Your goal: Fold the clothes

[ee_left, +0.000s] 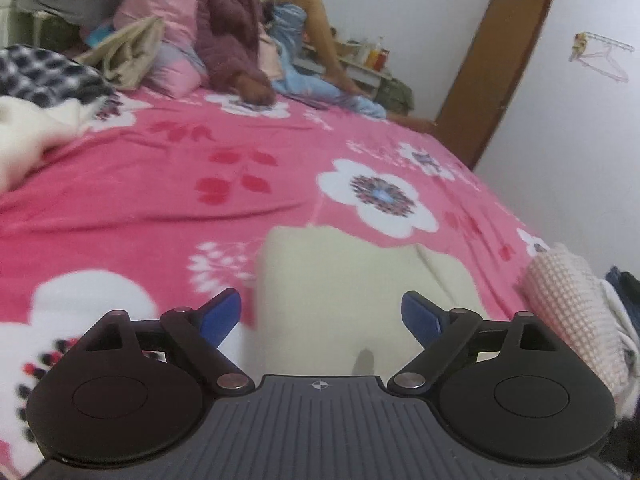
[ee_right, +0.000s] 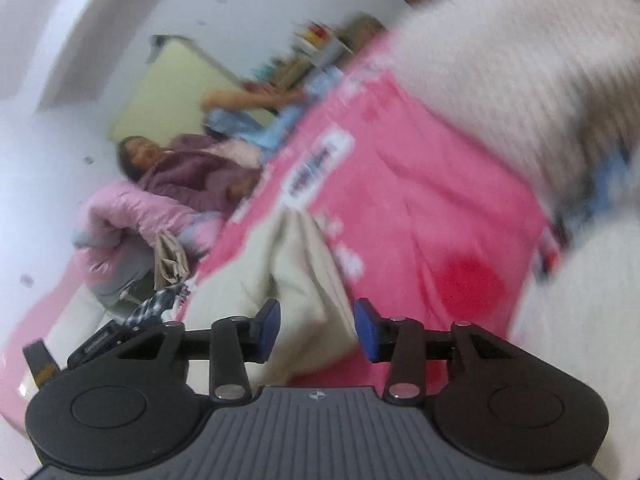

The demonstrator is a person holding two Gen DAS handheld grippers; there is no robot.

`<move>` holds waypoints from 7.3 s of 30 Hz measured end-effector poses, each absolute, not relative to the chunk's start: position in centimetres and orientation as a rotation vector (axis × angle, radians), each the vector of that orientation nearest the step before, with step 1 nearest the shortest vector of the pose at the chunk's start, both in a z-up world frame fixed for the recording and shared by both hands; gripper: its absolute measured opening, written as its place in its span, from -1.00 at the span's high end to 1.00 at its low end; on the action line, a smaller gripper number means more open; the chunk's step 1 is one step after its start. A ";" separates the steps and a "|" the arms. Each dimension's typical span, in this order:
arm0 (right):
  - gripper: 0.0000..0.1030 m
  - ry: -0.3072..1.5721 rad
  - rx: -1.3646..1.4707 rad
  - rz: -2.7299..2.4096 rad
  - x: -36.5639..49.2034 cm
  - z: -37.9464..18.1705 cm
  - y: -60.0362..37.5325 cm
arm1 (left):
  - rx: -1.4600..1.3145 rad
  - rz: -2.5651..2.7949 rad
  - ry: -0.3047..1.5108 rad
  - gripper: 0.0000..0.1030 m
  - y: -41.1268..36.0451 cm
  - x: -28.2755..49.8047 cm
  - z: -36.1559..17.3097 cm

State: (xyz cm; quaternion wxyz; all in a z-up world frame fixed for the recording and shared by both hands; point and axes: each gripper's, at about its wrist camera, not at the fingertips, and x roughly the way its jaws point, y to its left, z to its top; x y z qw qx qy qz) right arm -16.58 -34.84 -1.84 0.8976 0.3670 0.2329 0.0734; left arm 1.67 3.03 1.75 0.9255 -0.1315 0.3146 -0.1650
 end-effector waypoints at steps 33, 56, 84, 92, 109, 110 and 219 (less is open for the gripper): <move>0.56 0.640 0.481 0.237 -2.7 -3.4 -30.6 | -0.134 -0.305 0.695 -0.94 0.8 3.3 -1.1; 0.95 0.568 0.550 0.203 -5.7 -3.9 -31.4 | -0.144 -0.342 0.690 -1.00 0.6 3.3 -1.6; 0.78 0.632 0.300 0.394 2.3 -0.8 -27.0 | -0.171 -0.352 0.718 -1.00 0.9 3.7 -2.0; 0.87 0.731 0.293 0.376 4.1 -3.0 -27.1 | -0.250 -0.376 0.781 -0.99 2.2 4.0 -2.5; 0.96 0.829 0.210 0.424 1.1 -1.4 -23.5 | -0.218 -0.360 0.822 -0.83 5.1 -0.6 -2.4; 0.88 0.850 0.201 0.395 1.1 -0.3 -23.2 | -0.224 -0.363 0.820 -0.83 5.3 -0.7 -2.4; 0.14 0.672 0.223 0.066 -5.5 -5.5 -27.0 | -0.022 -0.272 0.921 -1.00 0.7 0.1 -1.8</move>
